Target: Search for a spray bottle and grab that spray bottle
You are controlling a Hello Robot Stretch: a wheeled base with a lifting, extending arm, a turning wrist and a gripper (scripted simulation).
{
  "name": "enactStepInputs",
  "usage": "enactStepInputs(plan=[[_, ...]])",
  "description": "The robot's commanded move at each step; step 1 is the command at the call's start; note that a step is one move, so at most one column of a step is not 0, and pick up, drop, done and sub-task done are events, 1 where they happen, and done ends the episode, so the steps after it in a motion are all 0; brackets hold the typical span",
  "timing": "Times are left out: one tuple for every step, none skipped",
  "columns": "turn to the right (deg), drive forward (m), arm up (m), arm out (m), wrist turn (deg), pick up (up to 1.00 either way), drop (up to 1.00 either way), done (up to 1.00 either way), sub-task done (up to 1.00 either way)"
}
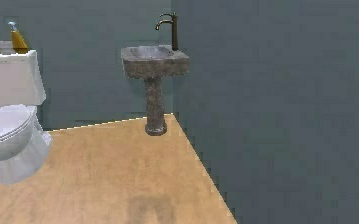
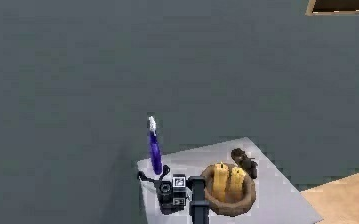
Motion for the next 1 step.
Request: enactStepInputs(plan=[[0.0, 0.00, 0.00, 0.00, 0.0, 1.00, 0.00, 0.00, 0.00]])
